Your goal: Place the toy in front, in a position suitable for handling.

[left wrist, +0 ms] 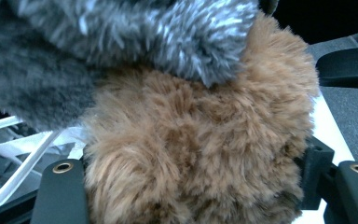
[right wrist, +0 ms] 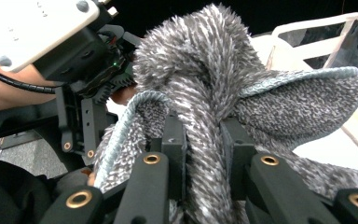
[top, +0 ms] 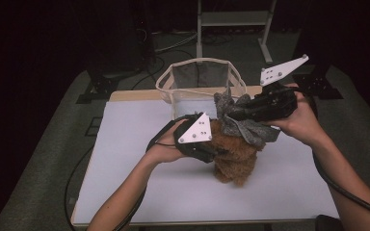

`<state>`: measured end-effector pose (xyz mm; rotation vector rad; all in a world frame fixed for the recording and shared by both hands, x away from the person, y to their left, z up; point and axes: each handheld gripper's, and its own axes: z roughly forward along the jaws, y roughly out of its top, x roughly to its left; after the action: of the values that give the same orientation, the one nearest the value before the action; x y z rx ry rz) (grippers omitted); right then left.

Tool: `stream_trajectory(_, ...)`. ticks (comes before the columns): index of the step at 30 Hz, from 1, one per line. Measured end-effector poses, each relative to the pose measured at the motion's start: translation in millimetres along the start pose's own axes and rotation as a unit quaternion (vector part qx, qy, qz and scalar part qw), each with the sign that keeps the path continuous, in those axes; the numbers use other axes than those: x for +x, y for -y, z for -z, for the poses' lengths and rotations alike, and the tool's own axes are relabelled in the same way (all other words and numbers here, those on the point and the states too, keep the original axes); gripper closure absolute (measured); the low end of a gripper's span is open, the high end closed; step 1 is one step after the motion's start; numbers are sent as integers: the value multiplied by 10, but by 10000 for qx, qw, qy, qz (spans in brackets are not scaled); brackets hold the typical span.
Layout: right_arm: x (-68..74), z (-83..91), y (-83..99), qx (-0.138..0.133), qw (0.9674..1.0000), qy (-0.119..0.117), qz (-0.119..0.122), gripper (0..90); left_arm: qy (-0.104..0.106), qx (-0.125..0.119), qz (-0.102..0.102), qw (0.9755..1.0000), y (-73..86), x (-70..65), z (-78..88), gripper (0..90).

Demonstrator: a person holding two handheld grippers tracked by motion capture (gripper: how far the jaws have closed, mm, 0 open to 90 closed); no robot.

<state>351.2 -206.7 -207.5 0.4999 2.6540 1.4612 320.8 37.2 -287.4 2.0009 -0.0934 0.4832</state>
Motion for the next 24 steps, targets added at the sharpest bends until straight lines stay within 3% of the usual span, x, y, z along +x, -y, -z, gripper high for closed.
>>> stream_trajectory(5,-24,164,69,-224,9997,86,-73,744,-63,-2,116,9999,59,44,70,282)
stream_trajectory(12,-123,327,321,-486,9980,207,-336,744,-157,83,317,9993,167,105,199,276)
stream_trajectory(19,-224,16,492,-546,9972,-8,-517,742,-111,227,331,9991,230,113,294,201)
stream_trajectory(24,-254,-223,513,-649,9961,-214,-565,742,-118,285,497,9983,391,107,482,167)
